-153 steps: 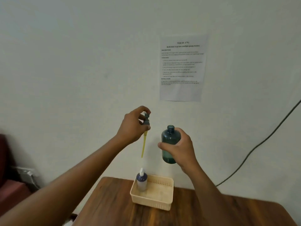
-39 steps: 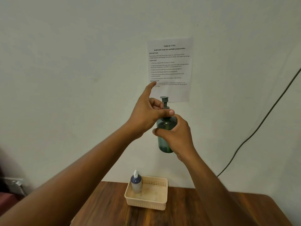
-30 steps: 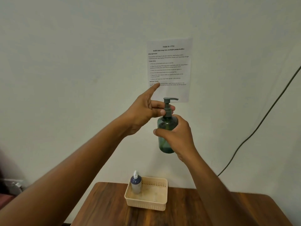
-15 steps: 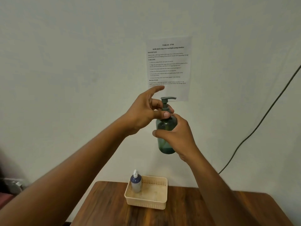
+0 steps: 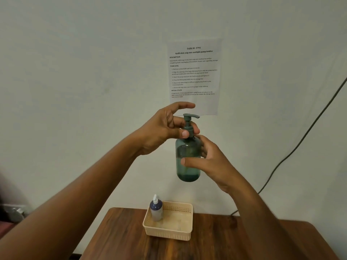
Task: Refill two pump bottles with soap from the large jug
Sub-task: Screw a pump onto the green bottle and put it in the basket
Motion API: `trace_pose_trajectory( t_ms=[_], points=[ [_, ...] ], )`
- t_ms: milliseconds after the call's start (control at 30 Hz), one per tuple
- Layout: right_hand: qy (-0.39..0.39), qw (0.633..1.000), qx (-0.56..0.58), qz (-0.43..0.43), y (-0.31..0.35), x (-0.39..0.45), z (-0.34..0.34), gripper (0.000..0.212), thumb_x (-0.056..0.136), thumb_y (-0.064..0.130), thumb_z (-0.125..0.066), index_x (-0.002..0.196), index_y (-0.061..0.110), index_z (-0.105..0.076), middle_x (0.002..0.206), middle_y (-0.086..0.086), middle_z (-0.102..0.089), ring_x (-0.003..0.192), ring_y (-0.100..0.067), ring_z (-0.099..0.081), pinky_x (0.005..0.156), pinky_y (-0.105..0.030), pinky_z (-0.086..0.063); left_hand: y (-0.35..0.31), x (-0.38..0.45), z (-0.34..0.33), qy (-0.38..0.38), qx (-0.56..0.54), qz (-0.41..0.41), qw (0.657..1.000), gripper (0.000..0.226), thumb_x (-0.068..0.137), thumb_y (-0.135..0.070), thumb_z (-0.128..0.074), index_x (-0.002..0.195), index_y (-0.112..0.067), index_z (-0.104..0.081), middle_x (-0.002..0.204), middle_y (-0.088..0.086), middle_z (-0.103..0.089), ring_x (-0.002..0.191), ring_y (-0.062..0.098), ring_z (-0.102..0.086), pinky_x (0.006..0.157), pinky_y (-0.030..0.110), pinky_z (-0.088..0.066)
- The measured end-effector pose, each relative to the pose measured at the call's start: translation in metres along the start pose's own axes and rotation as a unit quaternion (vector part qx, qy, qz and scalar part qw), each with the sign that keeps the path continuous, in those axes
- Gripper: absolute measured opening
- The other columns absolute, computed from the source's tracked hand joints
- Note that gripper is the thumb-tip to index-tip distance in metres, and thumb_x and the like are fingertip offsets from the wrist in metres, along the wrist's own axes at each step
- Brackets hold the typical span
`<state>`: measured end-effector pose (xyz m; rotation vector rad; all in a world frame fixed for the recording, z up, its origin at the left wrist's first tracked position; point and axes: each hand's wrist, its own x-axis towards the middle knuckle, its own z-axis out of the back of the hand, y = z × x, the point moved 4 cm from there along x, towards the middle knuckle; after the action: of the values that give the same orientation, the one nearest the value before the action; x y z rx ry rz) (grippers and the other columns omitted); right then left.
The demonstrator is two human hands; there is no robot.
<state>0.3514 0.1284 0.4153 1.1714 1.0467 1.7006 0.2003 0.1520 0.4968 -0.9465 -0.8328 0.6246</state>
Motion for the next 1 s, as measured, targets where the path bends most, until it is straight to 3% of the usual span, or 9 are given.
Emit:
trace_pose_trajectory(
  t_ms=[100,200,300,400,633,867,1000],
  points=[
    [0.019,1.0,-0.003,-0.008,-0.003,0.002,0.004,0.056,0.073,0.029,-0.081,0.124,0.037,-0.058,0.116,0.015,-0.068,0.114,-0.013,-0.062,0.1,-0.039,-0.052,0.005,0.0,0.002,0.01,0.009,0.009,1.0,0.072,0.091,0.012,-0.065,0.152,-0.017,-0.039,0.11,0.02,-0.076,0.106,0.037,-0.073,0.109,0.044,-0.051],
    [-0.007,1.0,-0.016,-0.012,-0.01,0.007,0.005,0.058,0.073,0.029,-0.086,0.124,0.034,-0.059,0.118,0.013,-0.068,0.114,-0.014,-0.063,0.101,-0.042,-0.052,0.012,0.0,0.004,0.008,0.025,0.02,0.999,0.074,0.093,0.007,-0.065,0.155,-0.021,-0.036,0.12,0.016,-0.075,0.117,0.032,-0.071,0.112,0.043,-0.047],
    [-0.038,0.999,-0.038,-0.011,-0.021,0.01,0.0,0.062,0.07,0.032,-0.089,0.124,0.034,-0.059,0.12,0.014,-0.066,0.113,-0.013,-0.061,0.095,-0.034,-0.053,0.026,-0.005,0.013,-0.055,0.05,0.023,0.997,0.073,0.096,-0.015,-0.069,0.157,-0.025,-0.032,0.135,0.001,-0.07,0.129,0.018,-0.064,0.114,0.038,-0.043],
    [-0.056,0.996,-0.067,-0.014,-0.035,0.013,-0.007,0.065,0.07,0.034,-0.089,0.127,0.032,-0.057,0.121,0.015,-0.063,0.105,-0.008,-0.059,0.079,-0.016,-0.046,0.054,-0.017,0.025,-0.146,0.107,0.032,0.983,0.075,0.094,-0.049,-0.062,0.159,-0.034,-0.028,0.153,-0.01,-0.054,0.141,0.009,-0.05,0.121,0.046,-0.037],
    [-0.078,0.989,-0.121,-0.033,-0.08,0.034,-0.021,0.066,0.069,0.037,-0.089,0.125,0.029,-0.057,0.122,0.01,-0.063,0.105,-0.012,-0.058,0.074,-0.011,-0.042,0.143,-0.042,0.034,-0.182,0.249,0.088,0.947,0.079,0.093,-0.071,-0.035,0.162,-0.044,-0.008,0.172,-0.014,-0.014,0.158,0.016,-0.018,0.127,0.052,-0.02],
    [-0.08,0.983,-0.153,-0.06,-0.137,0.059,-0.046,0.069,0.068,0.037,-0.09,0.127,0.028,-0.054,0.125,0.008,-0.062,0.104,-0.011,-0.056,0.083,-0.02,-0.045,0.212,-0.054,0.041,-0.167,0.29,0.116,0.935,0.07,0.099,-0.06,-0.034,0.162,-0.041,-0.008,0.173,-0.011,-0.008,0.16,0.019,-0.011,0.128,0.058,-0.012],
    [-0.067,0.98,-0.167,-0.086,-0.177,0.075,-0.062,0.069,0.07,0.033,-0.089,0.128,0.027,-0.053,0.127,0.007,-0.06,0.103,-0.009,-0.053,0.086,-0.022,-0.043,0.253,-0.057,0.047,-0.165,0.307,0.142,0.926,0.071,0.099,-0.06,-0.033,0.162,-0.039,-0.008,0.173,-0.009,-0.007,0.16,0.021,-0.01,0.127,0.053,-0.009]
  ],
)
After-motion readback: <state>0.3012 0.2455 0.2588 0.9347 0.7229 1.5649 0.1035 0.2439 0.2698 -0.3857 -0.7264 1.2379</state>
